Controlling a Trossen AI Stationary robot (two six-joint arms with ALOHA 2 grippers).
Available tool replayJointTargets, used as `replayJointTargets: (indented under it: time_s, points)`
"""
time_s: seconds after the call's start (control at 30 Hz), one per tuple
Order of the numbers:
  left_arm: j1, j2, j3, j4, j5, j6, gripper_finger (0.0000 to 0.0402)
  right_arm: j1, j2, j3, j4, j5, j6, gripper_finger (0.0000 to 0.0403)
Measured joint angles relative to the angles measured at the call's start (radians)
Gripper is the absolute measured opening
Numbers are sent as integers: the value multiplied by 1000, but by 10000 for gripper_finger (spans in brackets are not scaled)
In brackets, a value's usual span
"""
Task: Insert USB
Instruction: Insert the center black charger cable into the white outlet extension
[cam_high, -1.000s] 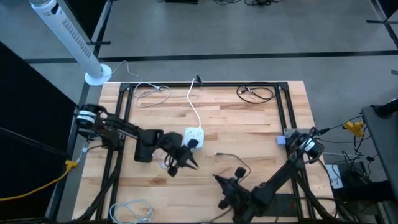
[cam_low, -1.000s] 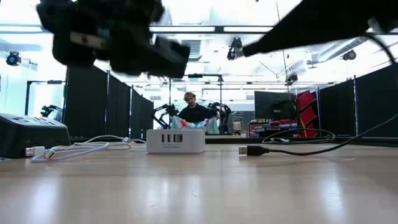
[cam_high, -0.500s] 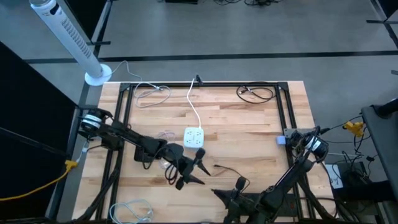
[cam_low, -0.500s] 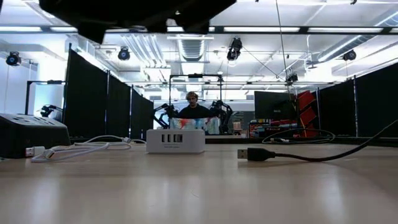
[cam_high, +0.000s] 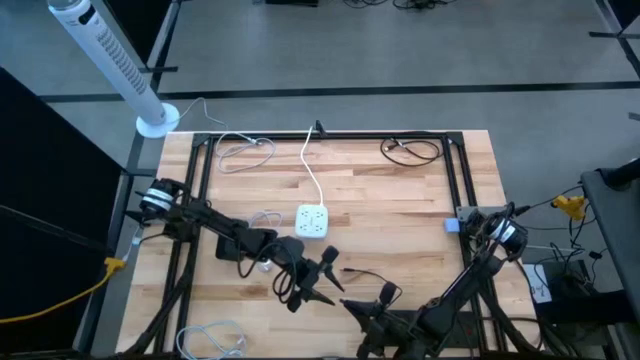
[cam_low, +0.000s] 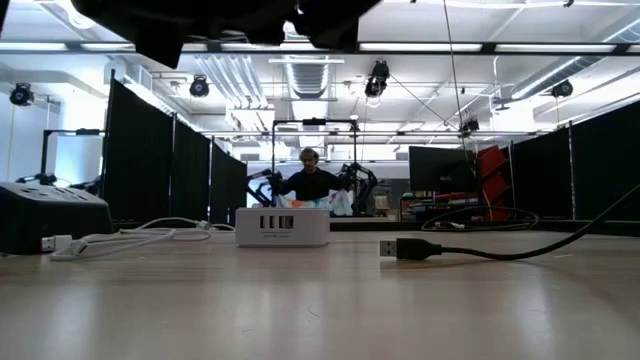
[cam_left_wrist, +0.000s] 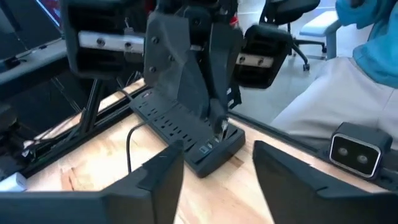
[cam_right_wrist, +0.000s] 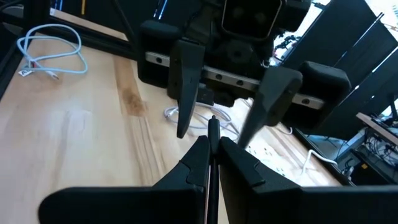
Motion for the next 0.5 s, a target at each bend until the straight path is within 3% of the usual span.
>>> replayJointTargets:
  time_s: [0.23,0.5]
  points:
    - [-3,0,0,52,-32,-88,88,-12,0,0,0,0,5,10]
    - [-4,0,0,51,-59,-93,65,-13,0,0,0,5,10,10]
